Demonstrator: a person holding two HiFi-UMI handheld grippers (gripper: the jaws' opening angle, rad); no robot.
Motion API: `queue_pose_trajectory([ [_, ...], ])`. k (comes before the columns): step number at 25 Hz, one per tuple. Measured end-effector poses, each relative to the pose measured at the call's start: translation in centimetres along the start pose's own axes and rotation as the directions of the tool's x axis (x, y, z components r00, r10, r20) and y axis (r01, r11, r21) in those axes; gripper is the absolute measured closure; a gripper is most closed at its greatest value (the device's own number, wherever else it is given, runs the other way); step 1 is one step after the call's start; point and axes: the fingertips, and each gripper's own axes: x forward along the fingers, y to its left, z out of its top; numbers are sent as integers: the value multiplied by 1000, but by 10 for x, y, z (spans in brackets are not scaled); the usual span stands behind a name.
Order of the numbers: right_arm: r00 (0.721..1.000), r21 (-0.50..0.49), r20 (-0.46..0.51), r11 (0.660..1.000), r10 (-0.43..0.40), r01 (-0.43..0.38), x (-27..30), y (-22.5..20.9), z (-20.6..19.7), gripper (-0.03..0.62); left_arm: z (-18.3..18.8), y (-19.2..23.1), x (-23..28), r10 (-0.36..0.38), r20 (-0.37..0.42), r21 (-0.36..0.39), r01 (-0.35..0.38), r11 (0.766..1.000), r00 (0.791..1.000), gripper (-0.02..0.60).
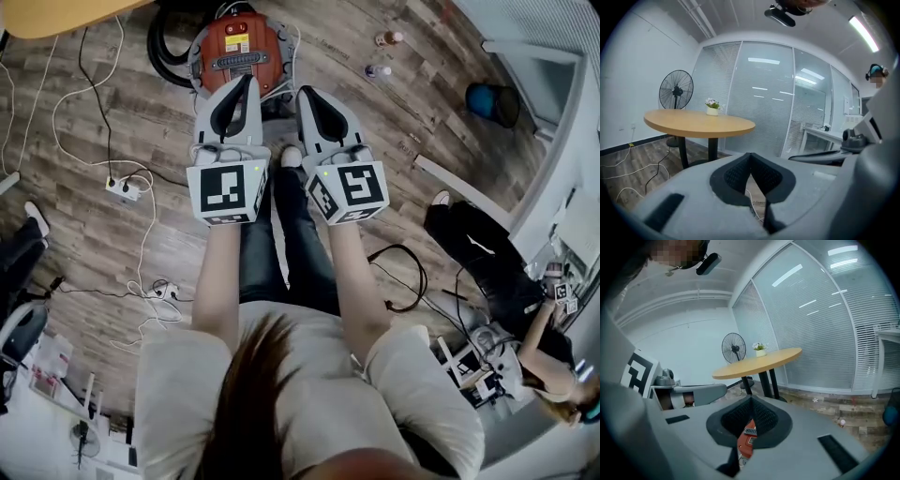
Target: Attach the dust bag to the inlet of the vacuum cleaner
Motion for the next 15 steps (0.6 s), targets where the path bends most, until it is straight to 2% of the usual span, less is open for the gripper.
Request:
queue_pose_trajectory([
  [9, 996, -6, 93, 1000, -4, 5, -38, 12, 80, 591, 75, -19, -31, 7, 69, -5, -7, 1000, 998, 565],
  [15, 990, -72, 142, 997, 13, -3, -76, 38, 125, 591, 126, -28, -64, 0, 121, 28, -3, 1000, 993, 565],
])
